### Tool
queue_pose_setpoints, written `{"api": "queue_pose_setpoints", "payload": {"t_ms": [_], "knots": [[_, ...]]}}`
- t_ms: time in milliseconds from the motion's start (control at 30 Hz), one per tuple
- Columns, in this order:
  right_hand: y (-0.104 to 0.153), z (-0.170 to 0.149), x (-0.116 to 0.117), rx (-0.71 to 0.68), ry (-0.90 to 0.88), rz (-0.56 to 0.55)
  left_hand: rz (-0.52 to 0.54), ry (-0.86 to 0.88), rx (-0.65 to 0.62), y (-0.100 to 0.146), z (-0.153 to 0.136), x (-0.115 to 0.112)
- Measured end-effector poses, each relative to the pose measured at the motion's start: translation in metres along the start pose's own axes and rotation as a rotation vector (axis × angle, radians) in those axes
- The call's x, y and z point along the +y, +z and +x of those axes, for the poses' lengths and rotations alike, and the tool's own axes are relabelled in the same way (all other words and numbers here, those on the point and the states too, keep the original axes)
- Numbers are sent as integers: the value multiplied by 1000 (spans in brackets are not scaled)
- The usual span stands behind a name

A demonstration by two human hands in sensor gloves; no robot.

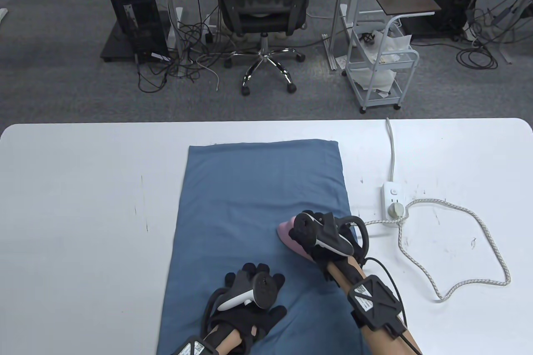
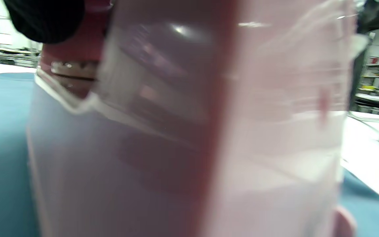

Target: Iron pillowcase with electric iron on table

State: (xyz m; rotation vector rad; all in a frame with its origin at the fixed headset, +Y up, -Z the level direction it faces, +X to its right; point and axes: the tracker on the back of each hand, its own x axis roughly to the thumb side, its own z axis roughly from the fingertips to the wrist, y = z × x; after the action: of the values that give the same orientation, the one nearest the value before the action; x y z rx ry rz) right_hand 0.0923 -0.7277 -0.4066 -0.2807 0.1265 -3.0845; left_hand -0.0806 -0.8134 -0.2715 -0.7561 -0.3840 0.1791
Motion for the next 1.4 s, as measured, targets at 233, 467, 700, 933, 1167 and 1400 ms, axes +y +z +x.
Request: {"api": "queue_pose_setpoints", "payload": {"t_ms": [233,467,700,933,1167,1400], "knots": [[-50,2,2,157,-23,47,-1,-1,0,0,0,0],[-25,13,-8,-15,-60,-11,-1,0,0,0,0,0],[33,34,-11,-207,-21,17,-1,-1,1,0,0,0],[7,37,-4,-127,-20,-9,-1,-2,0,0,0,0],[-53,37,3,63,-17,-32,-1,-2,0,0,0,0],[-55,40,-5,-15,-72,54,-1,-2,0,0,0,0]]}}
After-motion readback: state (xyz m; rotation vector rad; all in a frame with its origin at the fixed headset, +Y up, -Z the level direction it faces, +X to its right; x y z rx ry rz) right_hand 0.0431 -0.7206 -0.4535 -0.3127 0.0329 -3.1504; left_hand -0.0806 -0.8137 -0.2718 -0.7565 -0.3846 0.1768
